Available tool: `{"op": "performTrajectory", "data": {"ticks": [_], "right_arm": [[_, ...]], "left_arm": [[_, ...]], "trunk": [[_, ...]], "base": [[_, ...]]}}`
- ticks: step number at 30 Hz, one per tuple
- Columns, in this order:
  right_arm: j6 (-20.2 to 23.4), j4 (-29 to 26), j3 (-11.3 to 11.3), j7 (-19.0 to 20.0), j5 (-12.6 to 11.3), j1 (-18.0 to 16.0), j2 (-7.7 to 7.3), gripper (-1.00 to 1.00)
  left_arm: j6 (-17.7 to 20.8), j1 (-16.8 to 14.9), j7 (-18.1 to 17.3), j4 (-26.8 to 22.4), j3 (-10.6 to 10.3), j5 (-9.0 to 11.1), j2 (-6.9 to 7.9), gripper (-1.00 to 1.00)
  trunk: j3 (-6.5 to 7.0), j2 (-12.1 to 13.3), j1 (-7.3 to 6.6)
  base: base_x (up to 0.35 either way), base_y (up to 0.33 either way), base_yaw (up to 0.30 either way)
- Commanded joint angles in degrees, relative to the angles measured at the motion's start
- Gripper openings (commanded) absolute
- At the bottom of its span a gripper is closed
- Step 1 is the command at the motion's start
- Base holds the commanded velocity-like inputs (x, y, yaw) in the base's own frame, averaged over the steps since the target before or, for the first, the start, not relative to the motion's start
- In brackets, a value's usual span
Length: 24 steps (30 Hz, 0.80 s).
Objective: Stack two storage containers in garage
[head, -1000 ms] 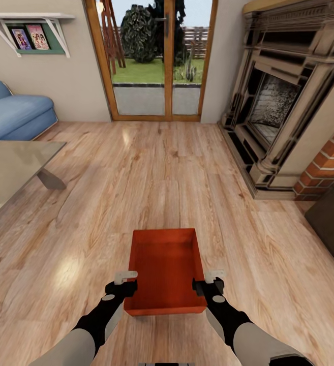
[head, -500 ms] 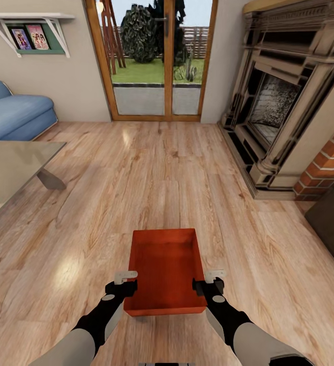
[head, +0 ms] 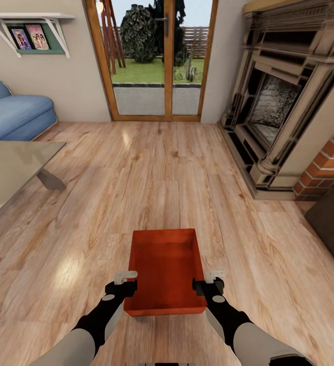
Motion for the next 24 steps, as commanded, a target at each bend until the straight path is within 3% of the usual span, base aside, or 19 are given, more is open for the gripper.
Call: {"op": "performTrajectory", "data": {"ticks": [1,24], "right_arm": [[0.02,0.06,0.36,-0.50,0.44,-0.05,-0.01,1.00],[0.02,0.06,0.36,-0.50,0.44,-0.04,-0.01,1.00]], "left_arm": [[0.03,-0.02,0.07,-0.01,0.15,-0.06,-0.03,1.00],[0.03,-0.02,0.10,-0.09,-0.18,-0.14,-0.10,1.00]], "trunk": [[-0.04,-0.01,0.00],[-0.04,-0.01,0.00]], "base": [[0.112,0.000,0.000],[0.032,0.000,0.000]]}}
